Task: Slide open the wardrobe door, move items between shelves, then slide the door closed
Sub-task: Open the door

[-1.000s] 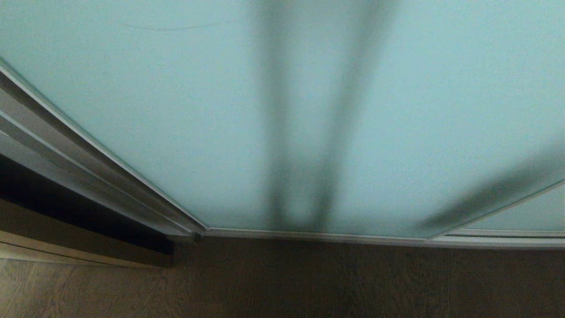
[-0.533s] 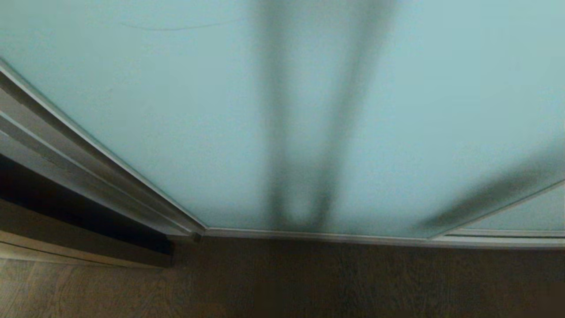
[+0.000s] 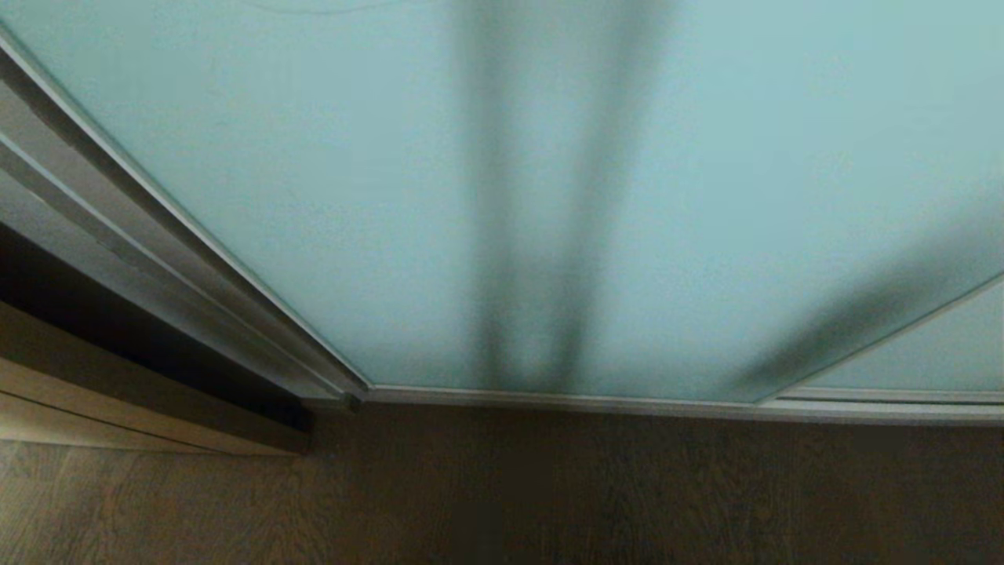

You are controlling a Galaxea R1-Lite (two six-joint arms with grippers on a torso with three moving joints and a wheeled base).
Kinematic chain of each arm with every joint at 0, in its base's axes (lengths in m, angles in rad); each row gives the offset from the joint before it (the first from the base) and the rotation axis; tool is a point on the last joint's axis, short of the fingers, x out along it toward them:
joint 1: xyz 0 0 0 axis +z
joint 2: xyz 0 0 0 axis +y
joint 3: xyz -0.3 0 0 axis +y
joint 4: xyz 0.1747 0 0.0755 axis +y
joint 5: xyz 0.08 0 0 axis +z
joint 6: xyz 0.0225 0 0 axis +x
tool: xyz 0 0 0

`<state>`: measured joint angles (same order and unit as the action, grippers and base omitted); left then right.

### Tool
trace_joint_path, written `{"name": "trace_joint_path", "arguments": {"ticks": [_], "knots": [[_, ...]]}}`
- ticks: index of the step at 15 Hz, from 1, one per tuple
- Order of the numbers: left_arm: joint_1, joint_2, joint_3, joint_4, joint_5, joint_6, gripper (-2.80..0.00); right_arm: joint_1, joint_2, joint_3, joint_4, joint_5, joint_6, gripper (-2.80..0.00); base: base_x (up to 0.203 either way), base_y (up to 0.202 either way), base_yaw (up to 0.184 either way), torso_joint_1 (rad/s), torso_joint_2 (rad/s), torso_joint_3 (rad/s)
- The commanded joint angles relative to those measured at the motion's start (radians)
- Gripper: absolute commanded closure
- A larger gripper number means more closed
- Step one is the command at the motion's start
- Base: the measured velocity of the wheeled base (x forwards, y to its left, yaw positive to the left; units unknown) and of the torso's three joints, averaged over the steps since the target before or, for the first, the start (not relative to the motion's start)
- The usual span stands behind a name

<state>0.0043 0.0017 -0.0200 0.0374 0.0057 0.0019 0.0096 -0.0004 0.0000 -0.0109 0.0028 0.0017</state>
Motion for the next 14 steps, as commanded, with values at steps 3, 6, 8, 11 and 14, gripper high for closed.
{"name": "trace_joint_path", "arguments": {"ticks": [3,6,8,11,14], "knots": [[0.0,0.001,0.0,-0.001,0.0,0.008,0.0,0.0,-0.003,0.0,0.0,0.0,0.0,0.0,0.0,0.0,0.0,0.012,0.0,0.002],[0.0,0.004,-0.041,-0.064,-0.002,0.007,0.0,0.0,-0.003,0.0,0.0,0.0,0.0,0.0,0.0,0.0,0.0,0.0,0.0,0.0],[0.0,0.012,-0.149,-0.081,-0.019,0.011,0.0,0.0,-0.003,0.0,0.0,0.0,0.0,0.0,0.0,0.0,0.0,0.0,0.0,0.0],[0.0,0.128,-0.361,-0.115,-0.044,0.042,0.0,0.0,-0.003,0.001,0.0,0.0,0.0,0.0,0.0,0.0,0.0,0.0,0.0,0.0],[0.002,0.325,-0.453,-0.375,-0.039,0.054,0.0,0.001,-0.003,0.0,0.0,0.0,0.0,0.0,0.0,0.0,0.0,0.0,0.0,0.0]]}}
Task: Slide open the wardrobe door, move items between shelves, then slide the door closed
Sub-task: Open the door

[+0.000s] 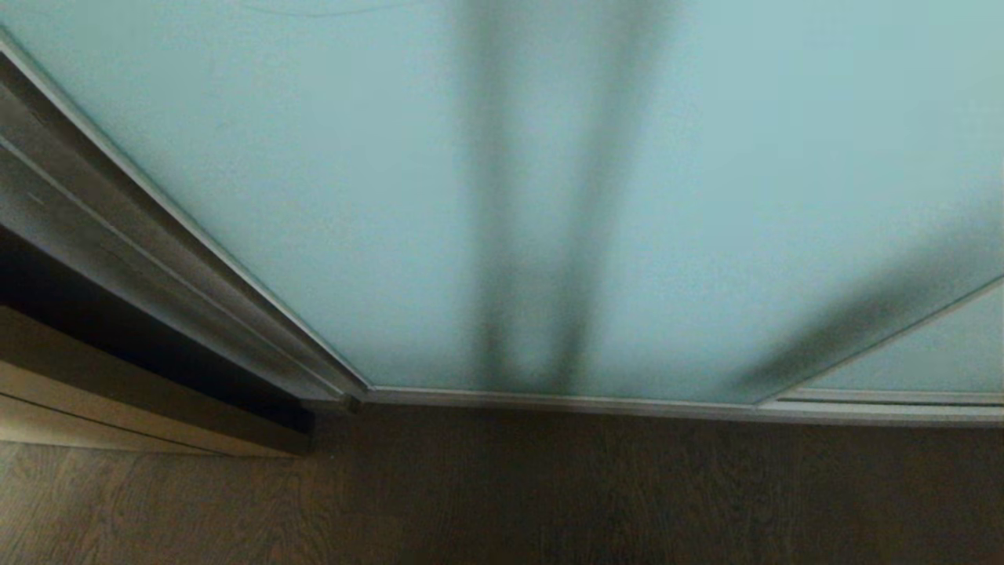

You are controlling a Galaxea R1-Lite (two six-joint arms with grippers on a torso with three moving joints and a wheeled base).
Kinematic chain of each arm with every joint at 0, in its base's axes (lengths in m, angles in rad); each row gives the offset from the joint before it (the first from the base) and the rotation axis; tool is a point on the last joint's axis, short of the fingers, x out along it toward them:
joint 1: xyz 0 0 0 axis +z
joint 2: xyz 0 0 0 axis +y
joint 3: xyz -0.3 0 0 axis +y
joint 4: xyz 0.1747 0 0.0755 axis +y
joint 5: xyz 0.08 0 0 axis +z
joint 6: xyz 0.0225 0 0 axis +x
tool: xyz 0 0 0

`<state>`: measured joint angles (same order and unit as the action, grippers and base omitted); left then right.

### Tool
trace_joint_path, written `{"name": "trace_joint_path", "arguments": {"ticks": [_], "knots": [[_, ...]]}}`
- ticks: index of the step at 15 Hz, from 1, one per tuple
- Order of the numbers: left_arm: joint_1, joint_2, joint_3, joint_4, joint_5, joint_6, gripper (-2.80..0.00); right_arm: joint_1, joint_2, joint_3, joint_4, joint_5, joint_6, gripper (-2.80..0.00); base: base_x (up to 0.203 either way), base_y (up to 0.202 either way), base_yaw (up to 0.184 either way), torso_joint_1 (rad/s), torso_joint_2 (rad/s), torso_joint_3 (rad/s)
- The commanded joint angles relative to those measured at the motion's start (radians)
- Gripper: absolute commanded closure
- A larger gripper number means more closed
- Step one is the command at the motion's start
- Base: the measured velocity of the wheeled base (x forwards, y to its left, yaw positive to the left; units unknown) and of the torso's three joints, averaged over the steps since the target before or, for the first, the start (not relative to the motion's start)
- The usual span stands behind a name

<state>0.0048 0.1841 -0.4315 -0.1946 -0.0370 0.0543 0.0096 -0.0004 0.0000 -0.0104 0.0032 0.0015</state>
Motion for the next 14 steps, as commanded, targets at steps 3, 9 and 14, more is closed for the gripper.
{"name": "trace_joint_path", "arguments": {"ticks": [3,9,14], "knots": [[0.007,0.323,-0.092,-0.42,0.081,0.007,0.0,0.0,-0.003,0.0,0.0,0.0,0.0,0.0,0.0,0.0,0.0,0.0,0.0,0.0],[0.009,0.528,-0.246,-0.548,0.222,-0.028,0.0,0.0,-0.003,0.0,0.0,0.0,0.0,0.0,0.0,0.0,0.0,0.0,0.0,0.0],[0.006,0.687,-0.279,-0.769,0.221,-0.036,0.0,0.001,-0.003,0.0,0.0,0.0,0.0,0.0,0.0,0.0,0.0,0.0,0.0,0.0]]}}
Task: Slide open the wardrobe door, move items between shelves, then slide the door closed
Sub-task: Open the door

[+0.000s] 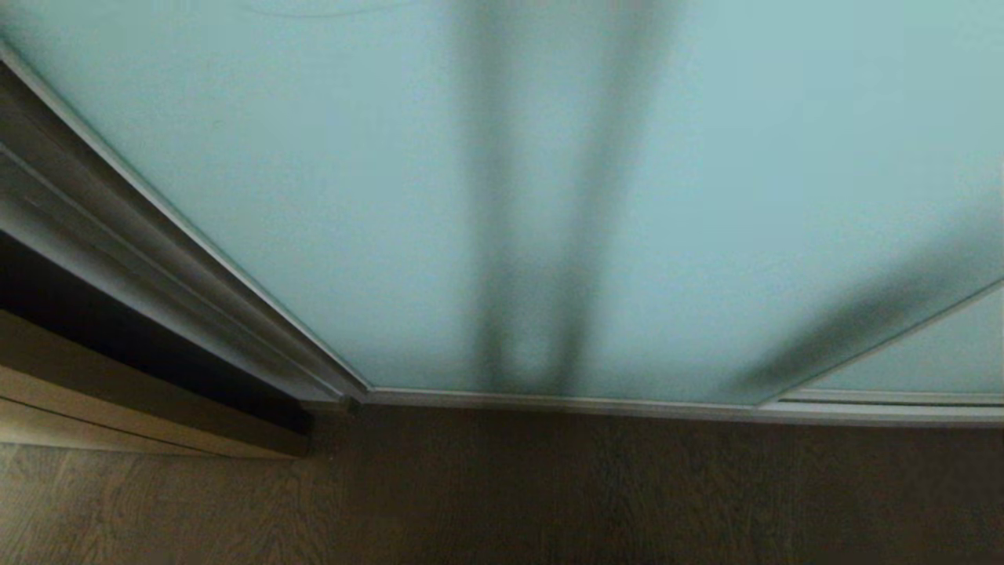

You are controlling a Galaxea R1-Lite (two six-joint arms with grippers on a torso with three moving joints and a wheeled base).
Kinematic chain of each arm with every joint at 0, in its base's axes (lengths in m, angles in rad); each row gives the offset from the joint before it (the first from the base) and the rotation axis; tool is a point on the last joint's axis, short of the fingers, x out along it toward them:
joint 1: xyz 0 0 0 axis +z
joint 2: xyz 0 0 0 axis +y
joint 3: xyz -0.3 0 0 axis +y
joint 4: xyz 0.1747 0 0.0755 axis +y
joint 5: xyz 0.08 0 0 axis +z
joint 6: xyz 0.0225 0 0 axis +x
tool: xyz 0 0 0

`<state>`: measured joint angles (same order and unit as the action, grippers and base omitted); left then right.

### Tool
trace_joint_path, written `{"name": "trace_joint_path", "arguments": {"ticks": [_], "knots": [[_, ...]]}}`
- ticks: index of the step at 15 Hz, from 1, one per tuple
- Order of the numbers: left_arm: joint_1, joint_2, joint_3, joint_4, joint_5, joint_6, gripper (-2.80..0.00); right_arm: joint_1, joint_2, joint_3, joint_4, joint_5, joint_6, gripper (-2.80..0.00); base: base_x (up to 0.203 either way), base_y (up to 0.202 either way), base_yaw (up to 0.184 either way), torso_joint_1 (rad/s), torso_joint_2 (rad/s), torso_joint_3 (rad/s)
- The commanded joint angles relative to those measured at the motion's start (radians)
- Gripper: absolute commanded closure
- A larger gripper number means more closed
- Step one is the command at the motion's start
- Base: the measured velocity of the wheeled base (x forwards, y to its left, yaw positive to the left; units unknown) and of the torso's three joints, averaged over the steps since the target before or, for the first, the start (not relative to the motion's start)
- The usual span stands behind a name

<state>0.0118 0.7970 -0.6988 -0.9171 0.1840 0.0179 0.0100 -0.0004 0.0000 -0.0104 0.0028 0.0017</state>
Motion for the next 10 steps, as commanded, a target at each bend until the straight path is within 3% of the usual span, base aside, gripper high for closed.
{"name": "trace_joint_path", "arguments": {"ticks": [1,10], "knots": [[-0.002,0.096,-0.017,-0.075,-0.002,-0.001,0.0,0.001,-0.003,0.0,0.0,0.0,0.0,0.0,0.0,0.0,0.0,0.0,0.0,0.0],[-0.013,0.227,-0.059,-0.12,-0.017,-0.026,0.0,-0.001,-0.003,0.001,0.0,0.0,0.0,0.0,0.0,0.0,0.0,0.0,0.0,0.0]]}}
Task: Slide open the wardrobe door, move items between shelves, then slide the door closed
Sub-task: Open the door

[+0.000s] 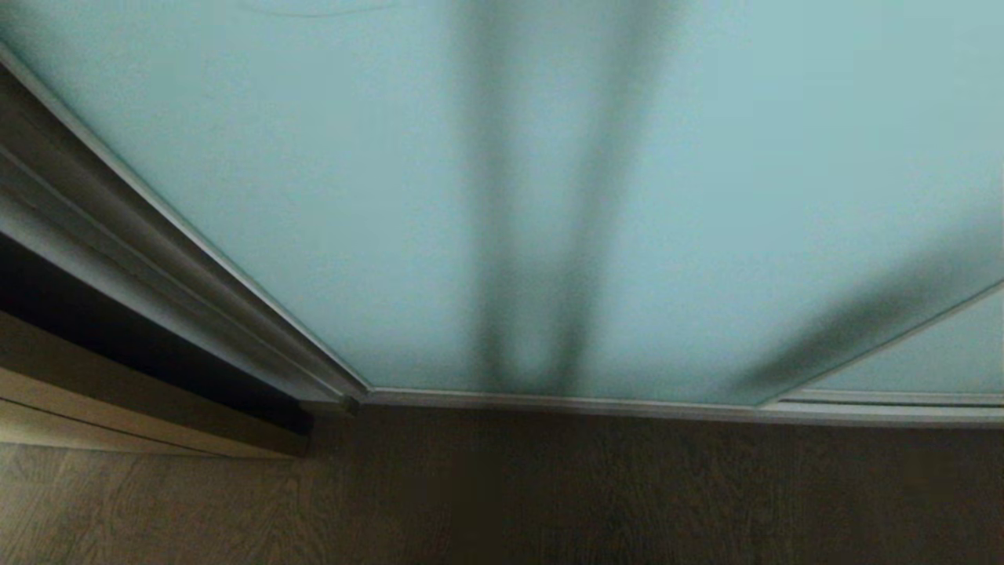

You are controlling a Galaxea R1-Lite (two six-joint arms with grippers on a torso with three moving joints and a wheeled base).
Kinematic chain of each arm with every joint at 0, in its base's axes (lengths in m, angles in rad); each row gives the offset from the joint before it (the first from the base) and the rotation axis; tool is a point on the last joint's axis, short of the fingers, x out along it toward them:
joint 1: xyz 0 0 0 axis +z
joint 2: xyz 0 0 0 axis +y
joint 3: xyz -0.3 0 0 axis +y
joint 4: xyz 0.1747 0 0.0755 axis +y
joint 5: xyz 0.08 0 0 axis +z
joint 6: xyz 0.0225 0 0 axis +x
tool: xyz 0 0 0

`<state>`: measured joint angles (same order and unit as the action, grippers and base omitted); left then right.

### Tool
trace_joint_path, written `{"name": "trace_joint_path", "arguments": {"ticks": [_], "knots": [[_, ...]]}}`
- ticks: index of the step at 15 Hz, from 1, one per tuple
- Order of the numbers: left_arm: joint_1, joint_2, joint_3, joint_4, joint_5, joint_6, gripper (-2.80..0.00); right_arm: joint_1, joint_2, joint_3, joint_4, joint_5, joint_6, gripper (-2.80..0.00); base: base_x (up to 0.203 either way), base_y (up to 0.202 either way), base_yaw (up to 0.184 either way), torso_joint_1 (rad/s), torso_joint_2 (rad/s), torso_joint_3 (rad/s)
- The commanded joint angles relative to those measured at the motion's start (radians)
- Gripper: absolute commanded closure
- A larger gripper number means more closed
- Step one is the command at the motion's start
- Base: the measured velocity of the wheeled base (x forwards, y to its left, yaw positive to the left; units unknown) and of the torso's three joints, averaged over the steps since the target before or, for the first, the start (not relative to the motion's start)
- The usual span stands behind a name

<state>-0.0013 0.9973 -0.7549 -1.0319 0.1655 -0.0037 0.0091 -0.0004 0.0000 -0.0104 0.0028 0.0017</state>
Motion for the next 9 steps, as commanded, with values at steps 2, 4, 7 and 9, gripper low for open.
{"name": "trace_joint_path", "arguments": {"ticks": [2,4,7,9], "knots": [[0.0,0.052,-0.009,-0.005,0.003,-0.01,0.0,0.0,-0.003,0.0,0.0,0.0,0.0,0.0,0.0,0.0,0.0,0.0,0.0,0.0],[-0.003,0.086,-0.02,-0.005,0.002,-0.021,0.0,0.002,-0.003,0.0,0.0,0.0,0.0,0.0,0.0,0.0,0.0,0.0,0.0,0.0],[-0.021,0.136,-0.044,-0.012,0.003,-0.033,0.0,0.001,-0.003,0.0,0.0,0.0,0.0,0.0,0.0,0.0,0.0,0.0,0.0,0.0],[-0.025,0.169,-0.046,-0.051,0.002,-0.028,0.0,0.002,-0.003,0.0,0.0,0.0,0.0,0.0,0.0,0.0,0.0,0.0,0.0,0.0]]}}
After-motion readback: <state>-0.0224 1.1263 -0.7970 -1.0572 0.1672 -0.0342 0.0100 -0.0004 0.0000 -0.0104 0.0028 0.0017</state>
